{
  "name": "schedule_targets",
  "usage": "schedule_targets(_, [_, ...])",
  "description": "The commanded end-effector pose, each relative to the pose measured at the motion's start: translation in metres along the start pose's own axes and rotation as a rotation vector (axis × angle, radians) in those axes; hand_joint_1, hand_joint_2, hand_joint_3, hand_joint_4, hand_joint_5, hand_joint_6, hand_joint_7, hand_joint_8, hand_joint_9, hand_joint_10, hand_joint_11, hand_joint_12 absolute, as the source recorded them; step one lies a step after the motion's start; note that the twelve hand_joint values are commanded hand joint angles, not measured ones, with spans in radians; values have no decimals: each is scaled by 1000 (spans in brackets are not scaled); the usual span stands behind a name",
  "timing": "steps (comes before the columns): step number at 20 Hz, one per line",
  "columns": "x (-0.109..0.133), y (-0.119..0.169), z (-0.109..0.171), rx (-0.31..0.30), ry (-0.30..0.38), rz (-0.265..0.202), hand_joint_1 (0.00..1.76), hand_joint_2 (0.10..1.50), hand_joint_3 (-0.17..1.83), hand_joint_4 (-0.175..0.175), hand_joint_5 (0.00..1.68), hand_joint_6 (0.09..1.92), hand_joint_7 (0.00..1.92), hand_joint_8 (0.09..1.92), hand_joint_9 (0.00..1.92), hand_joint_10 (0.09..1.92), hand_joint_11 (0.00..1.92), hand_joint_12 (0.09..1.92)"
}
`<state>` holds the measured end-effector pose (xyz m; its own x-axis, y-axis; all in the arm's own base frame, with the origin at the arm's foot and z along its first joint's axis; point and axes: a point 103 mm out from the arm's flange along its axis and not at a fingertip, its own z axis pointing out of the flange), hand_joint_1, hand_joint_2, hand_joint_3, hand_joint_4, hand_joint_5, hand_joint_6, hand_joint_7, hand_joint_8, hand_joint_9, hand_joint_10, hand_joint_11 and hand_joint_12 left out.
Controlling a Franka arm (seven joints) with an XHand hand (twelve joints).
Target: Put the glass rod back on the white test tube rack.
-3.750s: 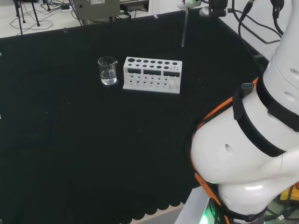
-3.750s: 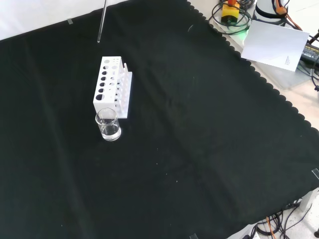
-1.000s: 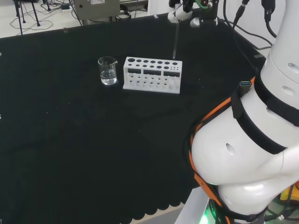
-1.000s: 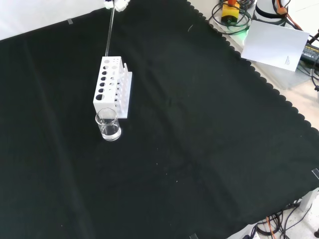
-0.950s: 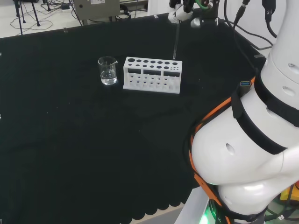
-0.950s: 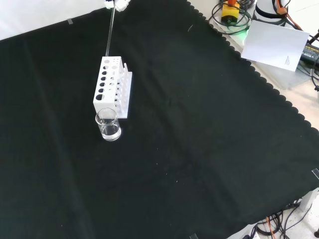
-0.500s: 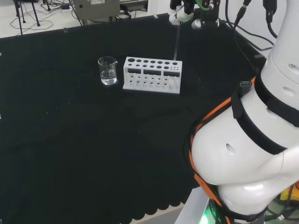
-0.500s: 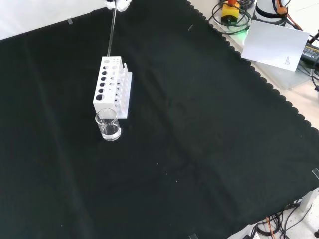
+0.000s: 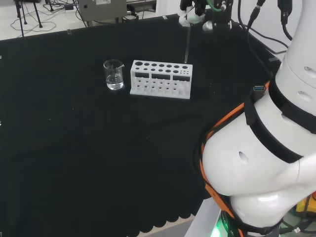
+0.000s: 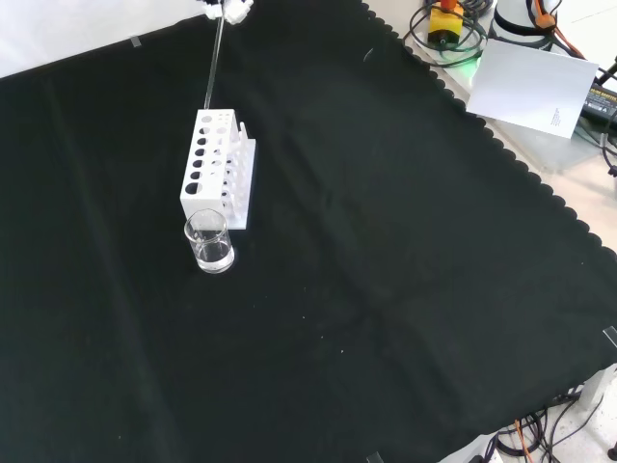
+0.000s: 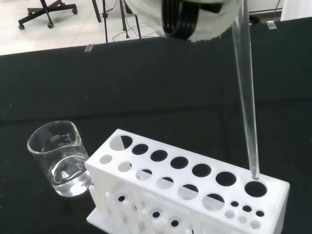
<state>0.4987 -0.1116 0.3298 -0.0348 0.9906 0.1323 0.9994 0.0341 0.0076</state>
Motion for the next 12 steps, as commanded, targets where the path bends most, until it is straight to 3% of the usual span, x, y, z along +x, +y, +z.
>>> schedule_targets(1, [2, 3, 7, 10, 1, -7, 1301, 896, 324, -175, 1179, 414, 1132, 1116, 1644, 751, 1189, 802])
schedule_targets(12, [-1, 4, 17, 21, 11, -3, 1301, 897, 321, -175, 1179, 414, 1133, 1113, 1646, 751, 1189, 800])
